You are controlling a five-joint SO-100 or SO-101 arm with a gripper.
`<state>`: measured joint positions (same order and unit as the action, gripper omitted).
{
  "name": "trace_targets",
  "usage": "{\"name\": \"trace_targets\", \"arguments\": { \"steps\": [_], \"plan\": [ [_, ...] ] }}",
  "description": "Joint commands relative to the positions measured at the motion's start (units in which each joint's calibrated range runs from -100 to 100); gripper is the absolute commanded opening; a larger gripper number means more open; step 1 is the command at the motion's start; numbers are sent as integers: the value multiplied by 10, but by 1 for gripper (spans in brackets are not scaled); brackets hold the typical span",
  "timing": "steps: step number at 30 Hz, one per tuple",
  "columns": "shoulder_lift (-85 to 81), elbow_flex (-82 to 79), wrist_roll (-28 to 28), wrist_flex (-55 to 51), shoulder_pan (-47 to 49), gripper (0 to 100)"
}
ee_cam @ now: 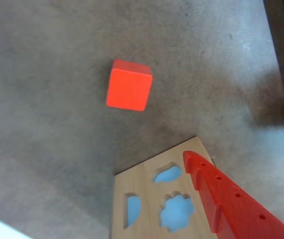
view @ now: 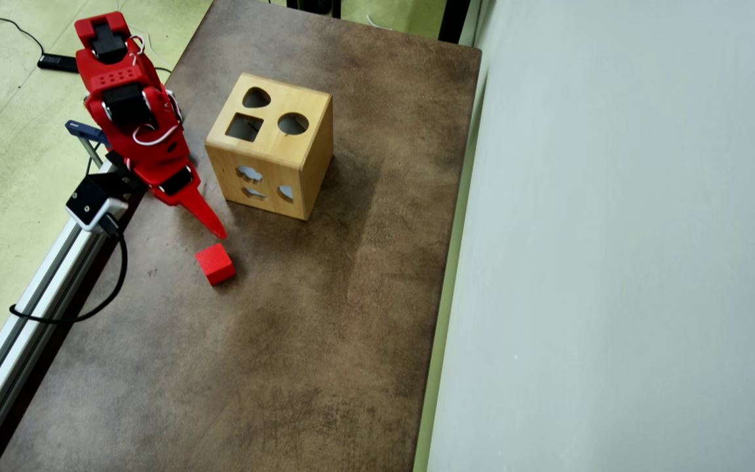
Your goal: Pick and place the red cube on the square hole
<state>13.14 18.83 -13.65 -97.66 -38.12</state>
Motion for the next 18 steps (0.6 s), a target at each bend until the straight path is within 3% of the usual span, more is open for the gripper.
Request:
{"name": "trace_targets", "arguments": {
  "steps": [1, 18],
  "plan": [
    [37, 10, 1, -1, 4, 54],
    [94, 11, 11, 2, -4, 54]
  ]
}}
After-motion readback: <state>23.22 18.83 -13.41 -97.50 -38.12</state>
